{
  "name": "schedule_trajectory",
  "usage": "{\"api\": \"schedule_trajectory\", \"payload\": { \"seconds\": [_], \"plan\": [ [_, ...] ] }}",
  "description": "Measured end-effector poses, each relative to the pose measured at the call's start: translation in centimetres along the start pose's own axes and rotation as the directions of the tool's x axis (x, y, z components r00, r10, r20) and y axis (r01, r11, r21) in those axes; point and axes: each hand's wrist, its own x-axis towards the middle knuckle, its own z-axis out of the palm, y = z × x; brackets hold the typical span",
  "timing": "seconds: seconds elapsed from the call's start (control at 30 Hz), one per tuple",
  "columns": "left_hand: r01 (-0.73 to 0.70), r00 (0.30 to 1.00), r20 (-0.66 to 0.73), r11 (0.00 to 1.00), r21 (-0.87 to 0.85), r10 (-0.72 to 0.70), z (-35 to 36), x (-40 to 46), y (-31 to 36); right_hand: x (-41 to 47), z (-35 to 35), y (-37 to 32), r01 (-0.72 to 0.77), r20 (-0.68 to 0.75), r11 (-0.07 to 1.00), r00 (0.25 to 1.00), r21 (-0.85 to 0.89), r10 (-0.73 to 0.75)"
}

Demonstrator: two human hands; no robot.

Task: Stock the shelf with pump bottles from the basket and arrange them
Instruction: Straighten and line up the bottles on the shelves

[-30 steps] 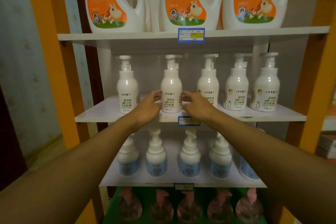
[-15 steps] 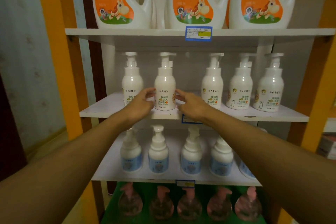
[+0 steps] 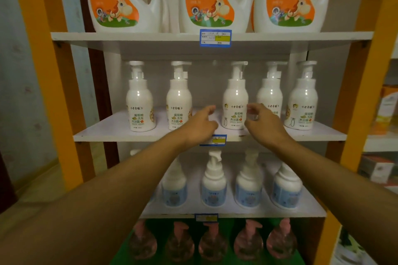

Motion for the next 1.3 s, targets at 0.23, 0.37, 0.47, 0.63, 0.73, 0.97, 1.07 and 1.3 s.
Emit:
{"api": "schedule_trajectory", "payload": {
  "seconds": [0.23,0.37,0.47,0.63,0.73,0.97,1.07,1.3],
  "plan": [
    [0.057,0.997,0.050,0.997,0.050,-0.059,1.2,1.6,0.6,1.6,0.0,0.3,-0.050,0.130,0.997,0.991,0.055,0.042],
    [0.054,0.998,0.010,0.999,0.006,-0.054,0.2,1.4,0.6,1.6,0.5,0.3,-0.005,0.140,0.998,0.990,0.067,-0.004],
    [0.073,0.997,-0.035,0.997,-0.033,-0.074,-0.5,1.1,-0.5,1.6,1.0,0.3,0.020,0.146,0.996,0.989,0.086,-0.033],
    [0.063,0.996,-0.053,0.997,-0.054,-0.066,-0.8,0.7,-1.2,1.6,1.3,0.4,0.054,0.175,0.994,0.982,0.096,-0.070],
    [0.087,0.994,-0.053,0.993,-0.076,-0.091,-1.0,0.8,-1.5,1.5,1.3,0.6,0.066,0.168,0.993,0.982,0.093,-0.081],
    [0.117,0.990,-0.068,0.991,-0.067,-0.122,-1.3,0.4,-1.6,1.1,1.4,0.8,0.101,0.180,0.992,0.977,0.079,-0.114],
    [0.029,0.974,-0.225,0.998,0.049,-0.018,-0.8,-0.3,-0.2,1.0,-0.2,1.3,0.067,0.004,0.981,0.998,0.183,-0.068],
    [-0.160,0.983,-0.086,0.987,-0.007,0.159,3.9,0.8,4.3,0.7,-5.6,5.0,-0.061,-0.190,0.986,0.978,0.155,0.090]
  ]
}}
